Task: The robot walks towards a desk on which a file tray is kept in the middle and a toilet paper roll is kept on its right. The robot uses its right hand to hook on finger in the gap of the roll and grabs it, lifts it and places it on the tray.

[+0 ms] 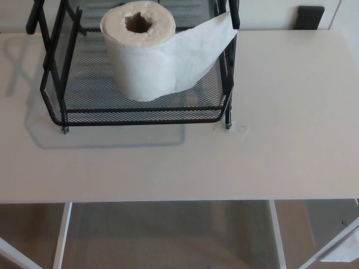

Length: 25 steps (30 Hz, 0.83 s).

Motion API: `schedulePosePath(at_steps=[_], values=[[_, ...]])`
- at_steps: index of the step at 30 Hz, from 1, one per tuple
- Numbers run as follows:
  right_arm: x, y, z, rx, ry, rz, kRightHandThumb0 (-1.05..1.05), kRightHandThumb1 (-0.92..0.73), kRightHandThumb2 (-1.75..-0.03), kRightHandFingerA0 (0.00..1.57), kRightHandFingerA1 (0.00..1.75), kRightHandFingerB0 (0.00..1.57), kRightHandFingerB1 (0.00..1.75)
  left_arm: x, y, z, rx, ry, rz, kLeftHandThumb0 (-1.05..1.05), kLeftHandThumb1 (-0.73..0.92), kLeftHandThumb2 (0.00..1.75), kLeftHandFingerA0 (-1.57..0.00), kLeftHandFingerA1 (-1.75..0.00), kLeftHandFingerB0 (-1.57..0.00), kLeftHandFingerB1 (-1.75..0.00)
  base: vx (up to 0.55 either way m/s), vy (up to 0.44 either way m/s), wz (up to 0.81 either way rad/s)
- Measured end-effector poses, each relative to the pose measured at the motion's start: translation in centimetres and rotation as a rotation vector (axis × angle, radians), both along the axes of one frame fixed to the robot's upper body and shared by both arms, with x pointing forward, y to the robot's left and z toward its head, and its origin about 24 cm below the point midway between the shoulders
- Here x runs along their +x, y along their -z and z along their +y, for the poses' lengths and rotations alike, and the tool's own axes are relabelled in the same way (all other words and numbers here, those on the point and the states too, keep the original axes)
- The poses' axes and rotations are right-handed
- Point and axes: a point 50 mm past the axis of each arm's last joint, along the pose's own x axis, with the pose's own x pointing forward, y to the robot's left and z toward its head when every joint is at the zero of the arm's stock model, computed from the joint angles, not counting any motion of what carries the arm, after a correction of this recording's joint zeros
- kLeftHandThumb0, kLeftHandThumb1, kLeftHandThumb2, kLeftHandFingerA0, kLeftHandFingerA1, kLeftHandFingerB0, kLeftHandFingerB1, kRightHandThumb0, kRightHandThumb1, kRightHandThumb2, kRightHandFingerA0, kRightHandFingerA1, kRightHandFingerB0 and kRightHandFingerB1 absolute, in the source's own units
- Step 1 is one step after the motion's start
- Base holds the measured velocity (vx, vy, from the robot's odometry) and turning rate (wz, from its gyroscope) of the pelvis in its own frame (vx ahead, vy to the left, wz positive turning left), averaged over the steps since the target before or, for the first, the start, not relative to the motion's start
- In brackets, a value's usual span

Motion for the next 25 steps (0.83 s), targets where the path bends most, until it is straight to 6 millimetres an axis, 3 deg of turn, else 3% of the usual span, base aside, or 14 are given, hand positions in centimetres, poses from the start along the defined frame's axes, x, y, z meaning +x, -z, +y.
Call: schedulePosePath(at_steps=[1,4,5,8,9,10,12,13,14,16,18,19,24,25], values=[[0.0,0.0,0.0,0.000,0.000,-0.001,-0.60,-0.65,-0.61,0.06,0.39,0.15,0.28,0.0,0.0,0.0,0.003,0.008,0.003,-0.89,0.92,0.91,-0.34,-0.72,-0.10,-0.58,0.00,0.000,0.00],[0.1,-0.1,0.0,-0.001,-0.003,-0.004,-0.60,-0.65,-0.61,0.06,0.39,0.15,0.28,0.1,-0.1,0.0,0.008,0.020,0.000,-0.89,0.92,0.90,-0.34,-0.72,-0.10,-0.57,0.00,0.000,0.00],[0.2,-0.1,0.0,-0.002,-0.003,-0.005,-0.60,-0.65,-0.61,0.06,0.39,0.15,0.28,0.1,-0.1,0.0,0.009,0.021,-0.001,-0.88,0.77,1.22,-0.43,-0.76,-0.06,-0.58,0.00,0.000,0.00],[0.3,-0.2,-0.2,-0.010,-0.006,-0.007,-0.60,-0.65,-0.61,0.06,0.39,0.15,0.28,0.2,-0.1,0.0,0.008,0.015,-0.007,-0.80,0.66,1.07,-0.37,-0.71,-0.13,-0.58,0.00,0.000,0.00],[0.3,-0.3,-0.2,-0.011,-0.007,-0.007,-0.60,-0.65,-0.61,0.06,0.39,0.15,0.28,0.2,-0.2,0.1,0.006,0.004,-0.018,-0.30,0.71,1.21,-0.37,-0.69,-0.22,-0.61,0.00,0.000,0.00],[0.4,-0.4,-0.3,-0.014,-0.007,-0.010,-0.42,-0.61,-0.58,0.48,0.51,0.38,0.34,0.3,-0.4,0.2,0.004,-0.020,-0.049,-0.74,0.92,0.71,-0.54,-1.09,-0.40,-0.87,0.00,0.000,0.00],[1.0,-0.6,-0.5,0.016,0.027,-0.057,-0.48,-0.60,-0.59,0.65,0.58,0.48,0.37,1.0,-0.8,0.4,0.017,-0.058,-0.125,-0.74,0.92,0.73,-0.50,-1.12,-0.28,-0.82,0.00,0.000,0.00],[1.5,-0.9,-0.6,0.026,0.036,-0.091,-0.48,-0.50,-0.82,0.70,0.66,0.42,0.50,1.4,-1.0,0.4,0.023,-0.073,-0.163,-0.69,0.92,0.75,-0.45,-1.17,-0.31,-0.94,0.00,0.000,0.00],[2.1,-1.3,-0.6,0.028,0.035,-0.128,-0.54,-0.53,-0.87,0.74,0.66,0.43,0.50,2.0,-1.3,0.3,0.031,-0.087,-0.206,-0.65,0.92,0.76,-0.45,-1.49,-0.44,-1.50,0.00,0.000,0.00],[3.5,-2.5,-0.7,0.010,0.004,-0.201,-0.50,-0.66,-0.60,0.81,0.58,0.53,0.36,3.3,-1.9,0.2,0.046,-0.103,-0.285,-0.70,0.92,0.77,-0.37,-1.30,-0.24,-1.21,0.00,0.000,0.00],[4.9,-3.9,-0.6,-0.010,-0.031,-0.275,-0.51,-0.55,-0.86,0.71,0.64,0.37,0.48,4.7,-2.8,0.2,0.064,-0.117,-0.362,-0.70,0.92,0.85,-0.27,-1.35,-0.05,-1.16,0.00,0.000,0.00],[5.7,-4.6,-0.6,-0.021,-0.049,-0.317,-0.50,-0.67,-0.61,0.82,0.57,0.55,0.37,5.5,-3.3,0.2,0.077,-0.125,-0.405,-0.77,0.92,0.86,-0.32,-1.41,-0.14,-1.15,0.00,0.000,0.00],[8.5,-8.5,-0.3,-0.089,-0.120,-0.492,-0.62,-0.61,-0.61,0.90,0.66,0.61,0.41,8.1,-5.8,0.1,0.144,-0.128,-0.554,-0.78,0.92,0.84,-0.42,-1.36,-0.16,-1.09,0.00,0.000,0.02],[8.9,-9.2,-0.2,-0.102,-0.133,-0.521,-0.67,-0.53,-0.94,0.84,0.74,0.52,0.58,8.4,-6.2,0.1,0.155,-0.130,-0.576,-0.75,0.92,0.85,-0.38,-1.28,-0.16,-1.06,0.00,0.000,0.00]])
